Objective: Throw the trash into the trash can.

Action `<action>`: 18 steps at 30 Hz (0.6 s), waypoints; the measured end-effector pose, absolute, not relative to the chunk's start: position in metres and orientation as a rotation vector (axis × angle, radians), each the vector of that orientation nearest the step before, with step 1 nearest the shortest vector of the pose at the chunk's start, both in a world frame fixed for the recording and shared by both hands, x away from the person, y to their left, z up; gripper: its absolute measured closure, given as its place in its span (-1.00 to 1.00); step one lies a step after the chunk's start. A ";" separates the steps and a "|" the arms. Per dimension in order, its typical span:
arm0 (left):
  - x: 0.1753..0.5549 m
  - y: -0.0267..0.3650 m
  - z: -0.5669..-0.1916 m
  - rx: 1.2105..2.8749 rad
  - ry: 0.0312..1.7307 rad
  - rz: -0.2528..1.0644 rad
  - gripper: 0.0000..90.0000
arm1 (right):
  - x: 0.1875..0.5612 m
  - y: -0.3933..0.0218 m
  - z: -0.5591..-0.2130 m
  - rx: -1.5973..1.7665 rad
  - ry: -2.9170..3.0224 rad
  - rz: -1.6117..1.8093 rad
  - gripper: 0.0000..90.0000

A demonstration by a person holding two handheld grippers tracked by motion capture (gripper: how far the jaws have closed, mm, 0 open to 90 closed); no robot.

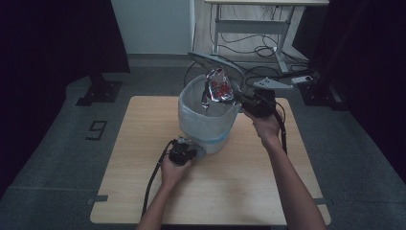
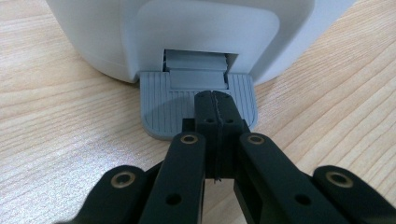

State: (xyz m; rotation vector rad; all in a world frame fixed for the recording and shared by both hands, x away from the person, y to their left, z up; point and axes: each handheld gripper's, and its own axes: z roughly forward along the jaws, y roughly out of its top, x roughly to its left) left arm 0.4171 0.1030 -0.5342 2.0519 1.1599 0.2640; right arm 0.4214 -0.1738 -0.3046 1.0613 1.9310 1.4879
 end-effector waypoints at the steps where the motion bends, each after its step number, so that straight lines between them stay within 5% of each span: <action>1: 0.417 0.103 -0.534 2.052 1.160 0.264 1.00 | 0.421 -0.174 -0.305 1.061 1.931 1.488 0.98; 16: 0.417 0.103 -0.534 2.052 1.161 0.256 1.00 | 0.433 -0.160 -0.317 1.080 1.975 1.459 0.93; 18: 0.417 0.103 -0.534 2.051 1.161 0.256 1.00 | 0.435 -0.158 -0.319 1.080 1.990 1.451 0.59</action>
